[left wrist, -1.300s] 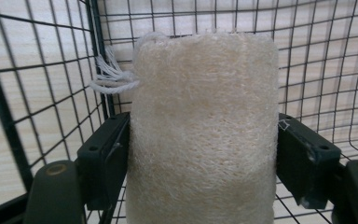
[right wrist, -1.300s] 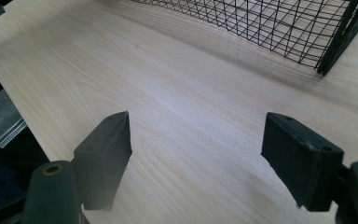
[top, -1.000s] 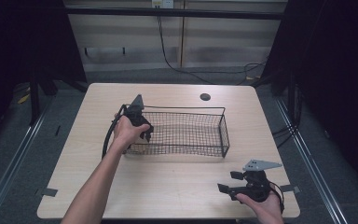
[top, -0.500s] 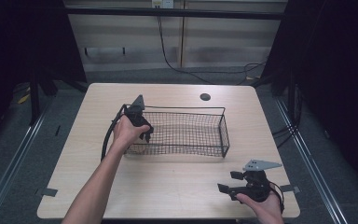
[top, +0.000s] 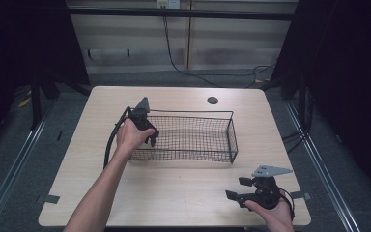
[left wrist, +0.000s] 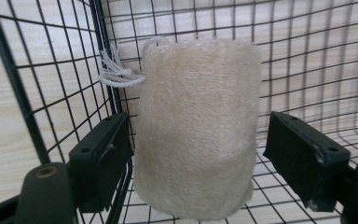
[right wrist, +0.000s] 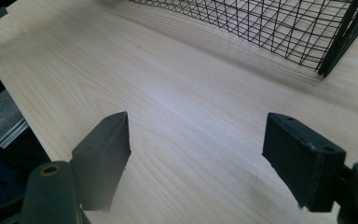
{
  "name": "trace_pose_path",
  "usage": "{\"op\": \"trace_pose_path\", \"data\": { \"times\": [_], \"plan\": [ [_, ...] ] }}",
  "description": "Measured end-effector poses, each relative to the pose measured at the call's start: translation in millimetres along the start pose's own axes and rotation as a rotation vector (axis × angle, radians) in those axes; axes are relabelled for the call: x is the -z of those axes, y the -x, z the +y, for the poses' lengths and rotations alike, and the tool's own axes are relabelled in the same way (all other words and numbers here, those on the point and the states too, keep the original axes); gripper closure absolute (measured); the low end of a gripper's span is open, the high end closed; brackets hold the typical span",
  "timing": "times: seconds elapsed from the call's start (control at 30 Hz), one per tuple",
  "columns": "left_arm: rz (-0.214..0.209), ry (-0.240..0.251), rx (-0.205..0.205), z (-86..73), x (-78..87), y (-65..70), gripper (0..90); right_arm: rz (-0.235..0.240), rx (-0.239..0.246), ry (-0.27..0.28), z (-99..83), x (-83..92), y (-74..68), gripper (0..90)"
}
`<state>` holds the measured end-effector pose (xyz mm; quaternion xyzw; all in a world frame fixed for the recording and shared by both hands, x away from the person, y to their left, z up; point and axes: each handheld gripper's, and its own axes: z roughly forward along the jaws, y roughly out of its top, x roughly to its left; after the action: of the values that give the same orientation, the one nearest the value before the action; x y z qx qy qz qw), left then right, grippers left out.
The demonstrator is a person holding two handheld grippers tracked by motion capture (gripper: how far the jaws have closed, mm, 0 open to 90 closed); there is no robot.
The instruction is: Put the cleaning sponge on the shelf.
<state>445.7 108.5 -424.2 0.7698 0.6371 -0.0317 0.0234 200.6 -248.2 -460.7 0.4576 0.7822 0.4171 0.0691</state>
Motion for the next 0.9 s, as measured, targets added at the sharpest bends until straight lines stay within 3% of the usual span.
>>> {"op": "trace_pose_path", "data": {
  "times": [0.23, 0.5, 0.6, 0.9],
  "plan": [
    [-0.021, 0.008, -0.01, -1.4, 6.0, -4.1, 22.7, 0.001, 0.0, 0.003, 0.2, 0.2, 0.0, 22.7],
    [-0.049, 0.053, -0.004, -5.5, 14.1, -6.7, 21.9, 0.0, 0.001, 0.0, 0.1, -0.3, -0.3, 22.7],
    [-0.069, 0.063, -0.022, -8.7, 16.3, -6.7, 17.1, 0.002, 0.003, 0.0, 0.4, -0.8, 0.2, 22.7],
    [-0.129, 0.142, -0.087, -15.4, 32.4, -10.4, 17.8, 0.002, 0.002, -0.001, 0.3, -0.8, -0.1, 22.7]
  ]
}}
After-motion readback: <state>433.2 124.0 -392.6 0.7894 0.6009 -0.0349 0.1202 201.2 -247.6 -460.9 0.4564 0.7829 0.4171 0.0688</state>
